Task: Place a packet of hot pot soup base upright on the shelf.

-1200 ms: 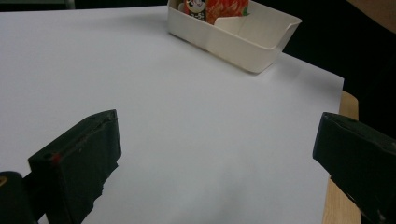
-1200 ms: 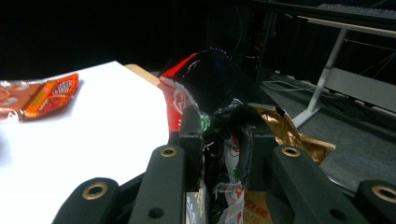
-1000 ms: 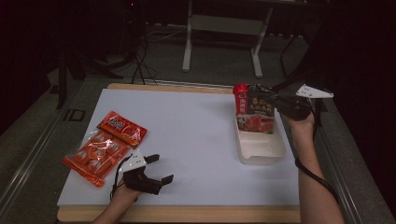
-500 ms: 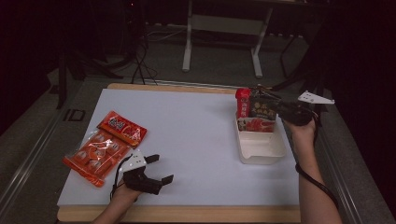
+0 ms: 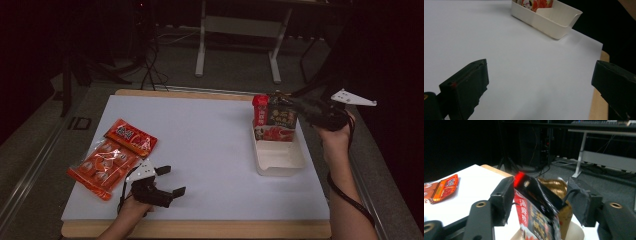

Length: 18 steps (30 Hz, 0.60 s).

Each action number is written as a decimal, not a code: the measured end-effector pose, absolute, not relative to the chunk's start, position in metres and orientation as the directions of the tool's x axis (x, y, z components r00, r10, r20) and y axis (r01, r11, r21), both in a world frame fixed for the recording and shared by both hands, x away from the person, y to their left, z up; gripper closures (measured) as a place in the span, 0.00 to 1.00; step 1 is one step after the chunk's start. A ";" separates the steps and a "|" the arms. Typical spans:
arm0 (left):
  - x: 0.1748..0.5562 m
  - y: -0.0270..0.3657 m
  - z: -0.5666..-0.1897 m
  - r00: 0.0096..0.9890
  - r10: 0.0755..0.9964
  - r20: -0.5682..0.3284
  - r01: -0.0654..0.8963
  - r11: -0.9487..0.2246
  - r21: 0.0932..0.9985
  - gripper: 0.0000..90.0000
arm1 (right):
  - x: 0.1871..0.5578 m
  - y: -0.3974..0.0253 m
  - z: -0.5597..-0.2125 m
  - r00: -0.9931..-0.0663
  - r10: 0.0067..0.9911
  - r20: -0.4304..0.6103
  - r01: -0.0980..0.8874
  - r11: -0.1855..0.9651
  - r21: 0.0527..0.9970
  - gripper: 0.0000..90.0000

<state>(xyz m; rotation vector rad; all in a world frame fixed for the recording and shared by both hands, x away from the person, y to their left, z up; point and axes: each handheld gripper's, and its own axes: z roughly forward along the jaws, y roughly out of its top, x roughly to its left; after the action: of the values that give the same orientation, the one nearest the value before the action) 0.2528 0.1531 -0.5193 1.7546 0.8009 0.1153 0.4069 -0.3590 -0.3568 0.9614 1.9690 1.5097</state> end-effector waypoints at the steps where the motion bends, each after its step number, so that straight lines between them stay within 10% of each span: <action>1: 0.253 0.153 -0.518 0.765 0.559 -0.320 0.460 -0.126 0.879 0.02 | 0.405 -0.357 -0.354 -0.643 0.765 0.043 0.241 0.149 0.959 0.41; 10: 0.249 0.156 -0.502 0.780 0.571 -0.256 0.413 -0.162 0.896 0.07 | 0.382 -0.327 -0.344 -0.688 0.723 0.069 0.235 0.132 0.963 0.15; 18: 0.249 0.173 -0.493 0.778 0.595 -0.202 0.372 -0.178 0.911 0.16 | 0.356 -0.306 -0.359 -0.749 0.651 0.125 0.233 0.083 0.969 0.14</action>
<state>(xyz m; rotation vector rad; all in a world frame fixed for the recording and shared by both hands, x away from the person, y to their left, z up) 0.2488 0.1727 -0.4927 1.7965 0.7498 0.2358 0.3563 -0.3063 -0.3588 0.8766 2.0285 1.7088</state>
